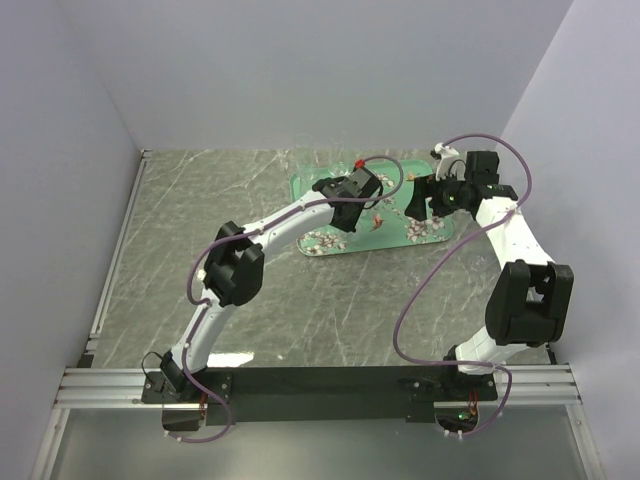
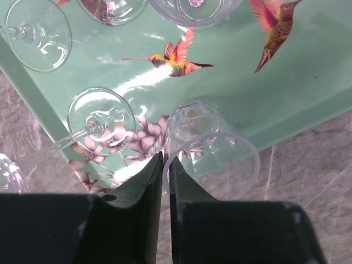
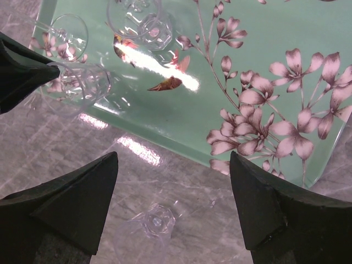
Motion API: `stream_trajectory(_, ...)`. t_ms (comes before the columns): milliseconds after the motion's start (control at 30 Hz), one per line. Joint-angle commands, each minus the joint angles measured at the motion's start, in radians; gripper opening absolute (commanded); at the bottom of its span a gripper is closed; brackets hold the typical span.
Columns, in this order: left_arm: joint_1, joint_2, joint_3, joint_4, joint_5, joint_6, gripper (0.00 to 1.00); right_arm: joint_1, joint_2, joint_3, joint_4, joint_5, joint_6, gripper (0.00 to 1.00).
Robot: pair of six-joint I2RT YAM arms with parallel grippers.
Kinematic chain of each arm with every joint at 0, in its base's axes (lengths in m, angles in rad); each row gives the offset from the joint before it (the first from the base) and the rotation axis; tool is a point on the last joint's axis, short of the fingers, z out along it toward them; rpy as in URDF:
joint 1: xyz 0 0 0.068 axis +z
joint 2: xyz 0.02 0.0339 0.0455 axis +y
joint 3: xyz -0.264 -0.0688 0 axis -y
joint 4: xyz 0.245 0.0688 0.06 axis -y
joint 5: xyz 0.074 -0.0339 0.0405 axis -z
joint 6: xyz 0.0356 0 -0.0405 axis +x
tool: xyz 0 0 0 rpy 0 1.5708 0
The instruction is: Place the glasses into the tray
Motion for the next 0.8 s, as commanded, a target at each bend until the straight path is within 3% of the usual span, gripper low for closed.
stream_trajectory(0,-0.002,-0.002,0.034,0.026,0.018,-0.008,0.15,-0.011,-0.046,0.008,0.012,-0.016,0.006,0.88)
stream_trajectory(400,0.000,-0.034,0.044,0.035,0.026,-0.008,0.27,-0.019,-0.063,0.015,-0.026,-0.035,-0.040,0.88)
stream_trajectory(767,0.000,-0.100,0.074,0.046,0.029,-0.008,0.39,-0.020,-0.136,-0.033,-0.108,-0.124,-0.226,0.88)
